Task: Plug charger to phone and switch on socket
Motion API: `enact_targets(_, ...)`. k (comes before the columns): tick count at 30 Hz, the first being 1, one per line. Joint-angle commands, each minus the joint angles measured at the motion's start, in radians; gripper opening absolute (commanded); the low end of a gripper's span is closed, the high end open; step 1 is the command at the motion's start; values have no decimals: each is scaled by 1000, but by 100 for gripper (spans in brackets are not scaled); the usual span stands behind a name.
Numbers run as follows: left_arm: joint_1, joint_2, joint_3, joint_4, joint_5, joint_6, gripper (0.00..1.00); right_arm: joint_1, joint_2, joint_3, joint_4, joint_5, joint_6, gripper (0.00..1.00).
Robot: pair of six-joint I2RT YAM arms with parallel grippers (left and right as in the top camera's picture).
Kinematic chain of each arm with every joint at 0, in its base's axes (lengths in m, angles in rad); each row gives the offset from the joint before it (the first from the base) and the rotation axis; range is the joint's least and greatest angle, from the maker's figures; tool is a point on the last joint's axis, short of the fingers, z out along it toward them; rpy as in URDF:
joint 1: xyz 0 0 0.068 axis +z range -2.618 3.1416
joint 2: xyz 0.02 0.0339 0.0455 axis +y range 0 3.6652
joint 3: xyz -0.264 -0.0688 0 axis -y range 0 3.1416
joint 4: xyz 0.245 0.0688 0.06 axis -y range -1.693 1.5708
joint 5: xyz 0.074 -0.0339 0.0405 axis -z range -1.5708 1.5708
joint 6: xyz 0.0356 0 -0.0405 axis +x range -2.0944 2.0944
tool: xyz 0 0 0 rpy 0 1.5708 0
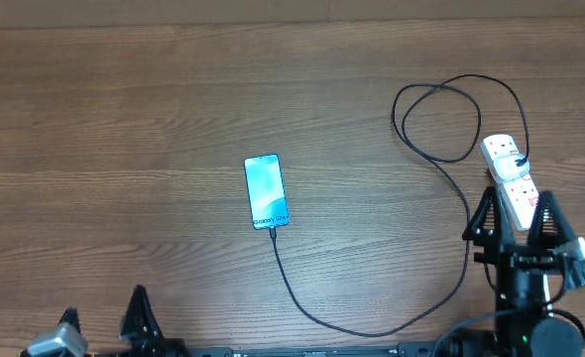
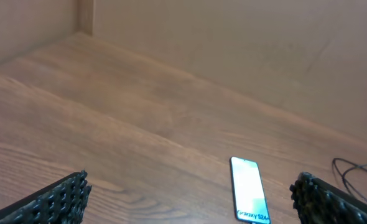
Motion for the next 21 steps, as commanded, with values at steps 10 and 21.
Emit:
enact_targets(10,6,-1,-51,77,-10,-18,100,5,-5,-217,42,54,57,100)
enact_targets(21,6,-1,-205,345,-10,-77,100,5,1,-282,-8,61,48,100)
